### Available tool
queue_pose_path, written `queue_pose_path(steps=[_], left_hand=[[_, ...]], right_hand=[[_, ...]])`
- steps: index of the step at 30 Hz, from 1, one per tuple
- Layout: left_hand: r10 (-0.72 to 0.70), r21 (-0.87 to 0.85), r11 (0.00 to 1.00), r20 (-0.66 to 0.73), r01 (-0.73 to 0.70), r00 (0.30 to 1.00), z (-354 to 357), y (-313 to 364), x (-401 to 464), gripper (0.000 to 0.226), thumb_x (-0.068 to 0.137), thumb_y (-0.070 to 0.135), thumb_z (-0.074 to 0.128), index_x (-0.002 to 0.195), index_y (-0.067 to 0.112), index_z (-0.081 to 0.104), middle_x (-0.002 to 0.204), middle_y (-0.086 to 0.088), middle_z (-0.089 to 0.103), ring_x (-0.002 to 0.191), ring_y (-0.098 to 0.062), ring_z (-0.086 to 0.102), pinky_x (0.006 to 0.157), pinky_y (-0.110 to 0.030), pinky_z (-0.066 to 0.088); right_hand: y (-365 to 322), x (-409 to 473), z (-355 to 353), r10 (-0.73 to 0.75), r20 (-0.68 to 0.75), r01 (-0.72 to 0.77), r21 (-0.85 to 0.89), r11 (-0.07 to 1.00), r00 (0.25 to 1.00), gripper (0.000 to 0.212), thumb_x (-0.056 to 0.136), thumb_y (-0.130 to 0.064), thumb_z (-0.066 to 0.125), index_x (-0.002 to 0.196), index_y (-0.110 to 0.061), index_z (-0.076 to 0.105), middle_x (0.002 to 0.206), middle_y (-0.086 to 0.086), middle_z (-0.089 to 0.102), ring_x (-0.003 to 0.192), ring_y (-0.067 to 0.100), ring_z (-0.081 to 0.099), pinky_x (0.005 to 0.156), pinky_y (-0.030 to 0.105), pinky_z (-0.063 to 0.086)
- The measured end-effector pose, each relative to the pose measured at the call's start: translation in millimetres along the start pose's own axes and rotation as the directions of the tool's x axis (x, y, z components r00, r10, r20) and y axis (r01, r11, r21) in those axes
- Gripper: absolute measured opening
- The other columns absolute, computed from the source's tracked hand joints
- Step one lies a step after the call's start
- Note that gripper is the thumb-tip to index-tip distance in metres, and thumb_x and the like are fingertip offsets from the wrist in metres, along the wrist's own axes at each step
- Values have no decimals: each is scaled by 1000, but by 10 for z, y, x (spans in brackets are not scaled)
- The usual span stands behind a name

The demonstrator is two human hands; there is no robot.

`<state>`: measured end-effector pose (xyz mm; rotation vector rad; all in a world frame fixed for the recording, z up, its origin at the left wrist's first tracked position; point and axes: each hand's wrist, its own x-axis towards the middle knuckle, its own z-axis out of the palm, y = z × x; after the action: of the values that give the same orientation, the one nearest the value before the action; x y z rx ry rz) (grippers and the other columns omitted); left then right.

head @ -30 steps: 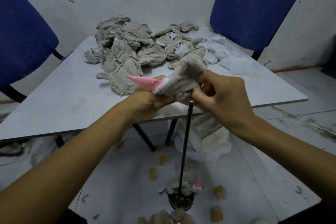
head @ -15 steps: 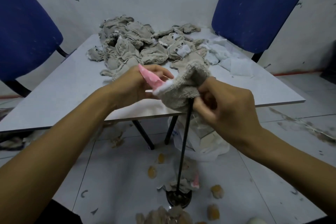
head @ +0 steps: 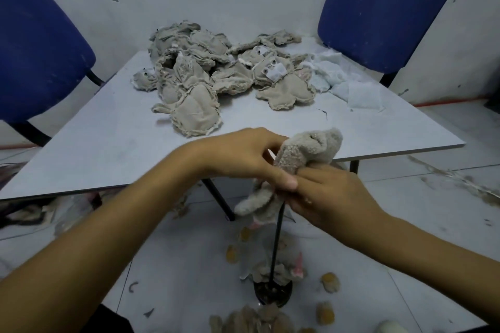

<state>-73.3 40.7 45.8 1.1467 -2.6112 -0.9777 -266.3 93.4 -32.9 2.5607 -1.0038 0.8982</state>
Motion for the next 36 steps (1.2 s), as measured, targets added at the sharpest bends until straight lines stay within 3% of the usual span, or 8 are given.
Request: queue_pose_path(steps=[4, 9, 12, 19, 22, 28, 33, 36], left_hand=[[-21, 50, 999, -35, 23, 999, 197, -85, 19, 48, 78, 26, 83, 118, 25, 58, 118, 6, 65, 105, -9, 59, 91, -20, 46], [-31, 126, 991, -111, 45, 993, 155, -111, 84, 47, 84, 23, 77, 121, 4, 56, 123, -9, 59, 116, -26, 54, 98, -45, 45], [57, 41, 998, -217, -49, 974, 84, -47, 35, 42, 81, 24, 79, 115, 6, 63, 115, -9, 60, 110, -25, 57, 94, -47, 46], [201, -91, 948, -573, -305, 795, 194, 36, -21, 43, 63, 24, 87, 103, 27, 71, 100, 4, 72, 96, -14, 68, 86, -42, 55], [177, -34, 974, -500, -223, 848, 272, -70, -11, 33, 62, 35, 86, 91, 20, 76, 88, 6, 70, 84, -14, 66, 76, -41, 55], [133, -11, 989, -387, -149, 912, 401, -305, -5, 24, 74, 20, 83, 94, 10, 76, 93, 5, 72, 92, -12, 67, 84, -36, 53], [312, 139, 948, -566, -285, 763, 299, -204, -37, 13, 86, 18, 67, 88, 5, 71, 79, -1, 68, 72, -17, 61, 66, -32, 47], [305, 144, 952, -481, -269, 822, 261, -162, 27, 22, 89, 23, 65, 82, 5, 74, 75, -5, 67, 70, -19, 61, 63, -30, 44]], right_hand=[[51, -51, -107, 27, 30, -30, 130, 991, 999, 14, 89, -22, 62, 94, -16, 74, 80, -1, 63, 72, 21, 61, 56, 33, 50], [249, 30, -299, 168, -224, -151, 89, 984, 960, 34, 89, -28, 65, 117, -10, 55, 106, 19, 55, 97, 28, 49, 81, 30, 43], [381, 97, -366, 309, -53, -296, 172, 939, 950, 52, 88, -50, 65, 125, -15, 55, 119, 9, 56, 109, 23, 47, 95, 23, 39], [418, 23, -313, 365, -22, -318, 448, 836, 931, 31, 84, -42, 72, 99, -16, 66, 86, -12, 66, 76, 4, 60, 63, 23, 45], [430, -11, -193, 406, 142, -427, 412, 805, 903, 33, 78, -41, 79, 94, -14, 70, 82, -8, 69, 75, 12, 63, 64, 32, 48], [340, -28, 13, 335, 265, -419, 402, 814, 904, 43, 81, -33, 80, 119, -23, 63, 104, -20, 68, 95, 6, 62, 73, 9, 43], [352, 44, -149, 317, 8, -292, 412, 863, 948, 35, 88, -50, 65, 112, -29, 51, 96, -6, 57, 84, 10, 53, 71, 17, 41], [343, 53, -117, 215, -31, -198, 280, 940, 976, 30, 93, -36, 55, 89, -8, 63, 78, 3, 58, 73, 20, 53, 62, 27, 36]])
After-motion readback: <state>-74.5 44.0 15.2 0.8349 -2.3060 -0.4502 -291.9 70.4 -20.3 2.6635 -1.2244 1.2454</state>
